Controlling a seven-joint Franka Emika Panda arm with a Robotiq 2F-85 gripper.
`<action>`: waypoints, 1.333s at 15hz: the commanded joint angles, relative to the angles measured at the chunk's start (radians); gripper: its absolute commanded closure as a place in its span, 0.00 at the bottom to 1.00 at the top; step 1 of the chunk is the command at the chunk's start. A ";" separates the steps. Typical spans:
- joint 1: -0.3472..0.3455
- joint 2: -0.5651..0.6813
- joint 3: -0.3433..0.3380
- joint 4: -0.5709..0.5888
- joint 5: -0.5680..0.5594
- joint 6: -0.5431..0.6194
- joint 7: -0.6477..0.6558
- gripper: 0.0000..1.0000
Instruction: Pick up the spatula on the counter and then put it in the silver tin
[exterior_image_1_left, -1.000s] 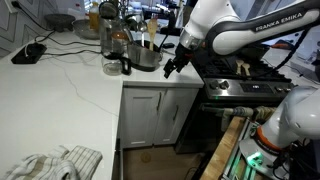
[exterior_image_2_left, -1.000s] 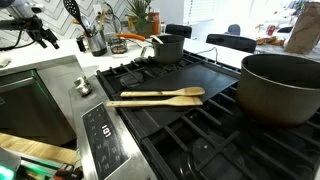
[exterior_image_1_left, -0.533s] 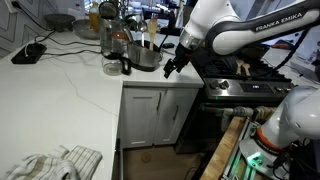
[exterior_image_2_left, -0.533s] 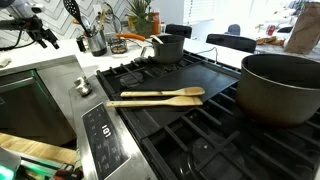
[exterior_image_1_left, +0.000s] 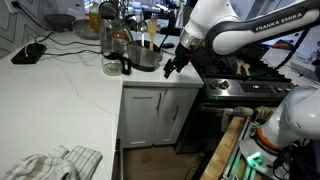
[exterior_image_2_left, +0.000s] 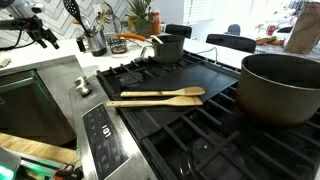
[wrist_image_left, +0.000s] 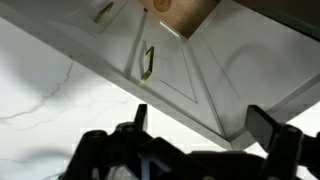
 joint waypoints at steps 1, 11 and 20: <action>0.015 -0.025 -0.044 -0.020 0.007 0.010 -0.001 0.00; 0.009 -0.176 -0.196 -0.049 0.047 -0.108 -0.178 0.00; -0.094 -0.319 -0.280 -0.082 -0.043 -0.033 -0.260 0.00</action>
